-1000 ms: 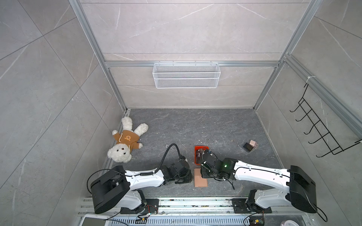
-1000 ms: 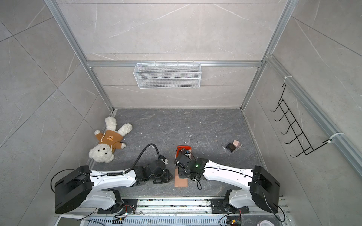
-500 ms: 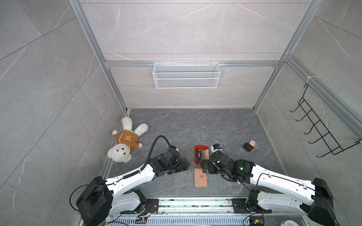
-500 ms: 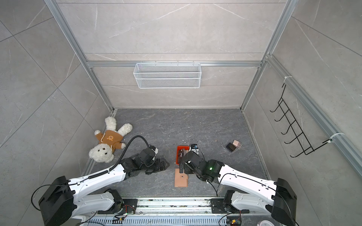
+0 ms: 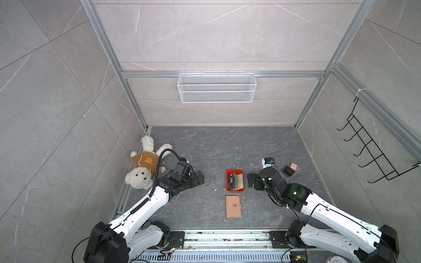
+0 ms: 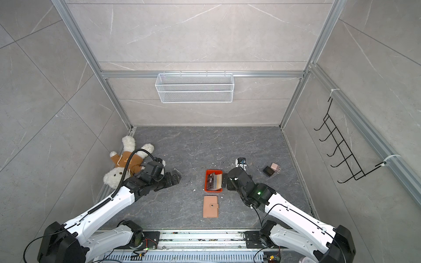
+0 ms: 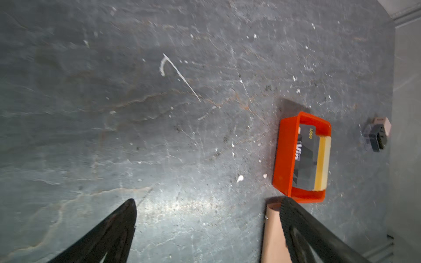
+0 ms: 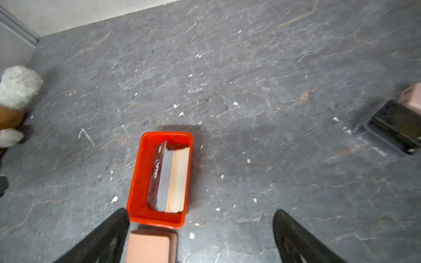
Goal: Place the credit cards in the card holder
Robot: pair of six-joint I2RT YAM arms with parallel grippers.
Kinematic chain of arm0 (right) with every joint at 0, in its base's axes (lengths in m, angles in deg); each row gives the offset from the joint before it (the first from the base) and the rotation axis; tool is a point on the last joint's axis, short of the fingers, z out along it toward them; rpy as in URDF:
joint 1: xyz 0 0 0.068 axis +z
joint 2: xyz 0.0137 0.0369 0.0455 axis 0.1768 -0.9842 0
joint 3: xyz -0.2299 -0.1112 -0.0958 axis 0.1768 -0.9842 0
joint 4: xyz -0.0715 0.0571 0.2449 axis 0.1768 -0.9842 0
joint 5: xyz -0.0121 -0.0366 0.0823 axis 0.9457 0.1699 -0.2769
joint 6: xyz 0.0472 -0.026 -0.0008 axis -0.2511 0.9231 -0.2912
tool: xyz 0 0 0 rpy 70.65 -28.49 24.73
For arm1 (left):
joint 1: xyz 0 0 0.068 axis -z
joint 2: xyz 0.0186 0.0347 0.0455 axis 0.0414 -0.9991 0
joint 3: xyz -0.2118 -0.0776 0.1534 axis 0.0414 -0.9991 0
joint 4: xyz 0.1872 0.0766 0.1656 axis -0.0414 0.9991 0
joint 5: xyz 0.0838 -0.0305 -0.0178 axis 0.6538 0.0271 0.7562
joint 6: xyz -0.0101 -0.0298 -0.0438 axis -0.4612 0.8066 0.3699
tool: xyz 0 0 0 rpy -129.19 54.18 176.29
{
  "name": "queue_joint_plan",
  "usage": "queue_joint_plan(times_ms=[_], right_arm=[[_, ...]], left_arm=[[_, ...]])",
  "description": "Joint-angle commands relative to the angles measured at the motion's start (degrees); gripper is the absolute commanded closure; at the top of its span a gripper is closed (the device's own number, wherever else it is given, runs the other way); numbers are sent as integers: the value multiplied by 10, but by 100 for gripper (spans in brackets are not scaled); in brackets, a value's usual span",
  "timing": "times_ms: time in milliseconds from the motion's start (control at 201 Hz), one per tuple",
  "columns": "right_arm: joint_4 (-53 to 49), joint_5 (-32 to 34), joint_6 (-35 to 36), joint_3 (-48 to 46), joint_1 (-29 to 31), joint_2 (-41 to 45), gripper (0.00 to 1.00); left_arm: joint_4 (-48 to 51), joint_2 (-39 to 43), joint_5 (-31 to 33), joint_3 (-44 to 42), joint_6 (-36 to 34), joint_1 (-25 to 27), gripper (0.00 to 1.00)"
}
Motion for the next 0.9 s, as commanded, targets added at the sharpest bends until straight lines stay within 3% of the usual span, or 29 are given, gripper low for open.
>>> queue_joint_plan(times_ms=[0,114,284,408,498,672,816,896], right_arm=[[42,8,74,-7,-51,1,0],[79,-25,121,-11,-124,-13,0],[174,-93,176,-41,-246,-28,0],[245,-111,209,-61,-301,-53,0],[291,-100,227,-74,-328,-77,0],[452,-81,262,-134,-357,-133,0],[564,-60,301,-154,-360,-199,0],[619,-57,319,-164,-361,-228,0]], left_arm=[[-4,3,62,11,-85,-28,1],[-36,4,115,-3,-122,-61,1],[-93,6,119,-27,-213,-139,0],[-179,19,138,-78,-259,-187,0],[-228,17,113,-97,-267,-226,0],[-346,-26,127,-125,-320,-258,0],[-509,-89,133,-184,-344,-266,0],[-547,-106,115,-182,-366,-269,0]])
